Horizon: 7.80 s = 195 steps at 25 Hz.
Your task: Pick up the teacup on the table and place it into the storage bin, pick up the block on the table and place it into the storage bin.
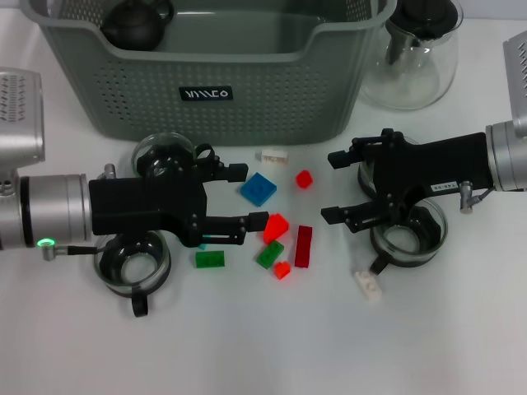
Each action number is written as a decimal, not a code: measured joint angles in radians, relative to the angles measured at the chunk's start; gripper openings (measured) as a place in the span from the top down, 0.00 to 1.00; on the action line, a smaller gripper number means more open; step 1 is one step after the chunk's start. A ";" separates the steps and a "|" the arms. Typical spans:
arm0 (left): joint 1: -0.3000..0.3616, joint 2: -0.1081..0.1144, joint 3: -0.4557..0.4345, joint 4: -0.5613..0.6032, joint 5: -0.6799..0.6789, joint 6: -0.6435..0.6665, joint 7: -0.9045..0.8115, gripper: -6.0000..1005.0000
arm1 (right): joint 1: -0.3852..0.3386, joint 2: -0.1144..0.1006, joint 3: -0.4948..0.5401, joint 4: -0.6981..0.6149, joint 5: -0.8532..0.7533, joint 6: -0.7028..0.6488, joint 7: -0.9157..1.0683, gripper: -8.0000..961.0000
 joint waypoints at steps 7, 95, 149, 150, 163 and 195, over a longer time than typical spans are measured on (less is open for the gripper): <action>0.004 -0.001 0.010 -0.001 0.000 0.001 0.000 0.18 | -0.001 0.000 -0.001 0.000 0.000 -0.005 0.000 0.06; 0.013 -0.006 -0.013 -0.016 0.012 0.001 -0.029 0.18 | -0.066 0.009 -0.623 -0.502 -0.303 -0.101 0.498 0.07; 0.015 0.006 -0.013 -0.034 0.013 0.000 -0.021 0.18 | 0.005 -0.004 -0.383 -0.741 -0.296 -0.468 0.728 0.93; 0.015 0.006 -0.013 -0.034 0.013 -0.001 -0.021 0.18 | 0.016 -0.003 -0.377 -0.745 -0.291 -0.467 0.729 0.93; 0.015 0.006 0.004 -0.032 0.025 -0.011 -0.020 0.18 | 0.214 0.003 -0.228 -0.760 -0.049 -0.445 0.758 0.93; -0.021 0.008 0.119 0.013 0.023 0.027 0.013 0.18 | 0.582 -0.064 -0.261 0.071 -0.218 0.568 0.795 0.93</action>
